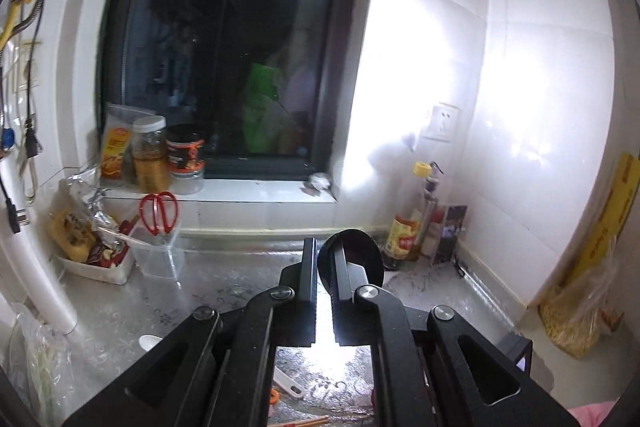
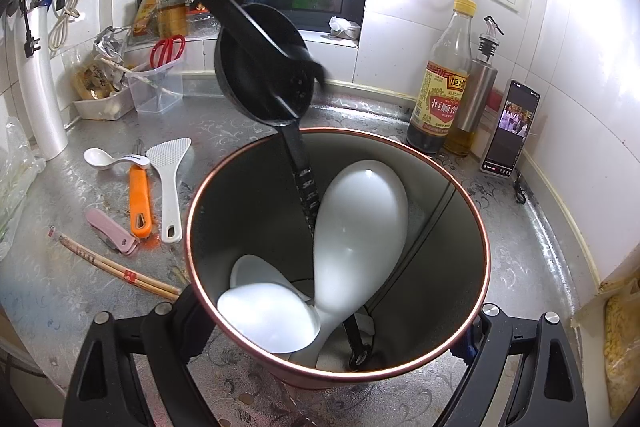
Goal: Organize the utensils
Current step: 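Lower the black scoop handle-first into the red holder and open the left gripper, then move the left gripper back over the wooden chopsticks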
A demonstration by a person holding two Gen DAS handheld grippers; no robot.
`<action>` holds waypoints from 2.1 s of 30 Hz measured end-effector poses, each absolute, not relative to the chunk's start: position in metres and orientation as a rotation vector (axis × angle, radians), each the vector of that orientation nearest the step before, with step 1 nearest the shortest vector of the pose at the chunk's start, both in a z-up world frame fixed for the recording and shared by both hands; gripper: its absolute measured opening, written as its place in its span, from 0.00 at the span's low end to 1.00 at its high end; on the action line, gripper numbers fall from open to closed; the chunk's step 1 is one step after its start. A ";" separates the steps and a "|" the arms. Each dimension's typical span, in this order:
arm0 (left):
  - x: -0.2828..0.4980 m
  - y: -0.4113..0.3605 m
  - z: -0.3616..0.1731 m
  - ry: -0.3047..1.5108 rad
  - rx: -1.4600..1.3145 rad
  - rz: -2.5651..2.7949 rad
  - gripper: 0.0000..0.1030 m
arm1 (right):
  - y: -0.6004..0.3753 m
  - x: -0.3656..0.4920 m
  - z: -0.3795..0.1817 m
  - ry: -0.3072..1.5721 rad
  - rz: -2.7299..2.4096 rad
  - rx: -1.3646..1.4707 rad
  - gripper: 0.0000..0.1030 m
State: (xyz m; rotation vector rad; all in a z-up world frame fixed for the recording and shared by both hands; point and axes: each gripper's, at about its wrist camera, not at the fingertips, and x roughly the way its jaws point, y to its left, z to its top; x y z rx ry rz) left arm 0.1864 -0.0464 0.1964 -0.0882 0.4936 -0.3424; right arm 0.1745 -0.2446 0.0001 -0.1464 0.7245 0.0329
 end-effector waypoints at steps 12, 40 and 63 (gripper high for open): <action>0.177 -0.089 0.185 0.537 0.067 -0.373 0.05 | -0.245 0.171 0.000 0.725 0.035 -0.146 0.90; 0.185 -0.108 0.162 0.729 -0.076 -0.579 0.37 | -0.243 0.170 0.001 0.725 0.035 -0.147 0.90; 0.202 0.010 0.096 0.911 -0.247 -0.154 0.65 | -0.242 0.173 -0.001 0.747 0.034 -0.142 0.91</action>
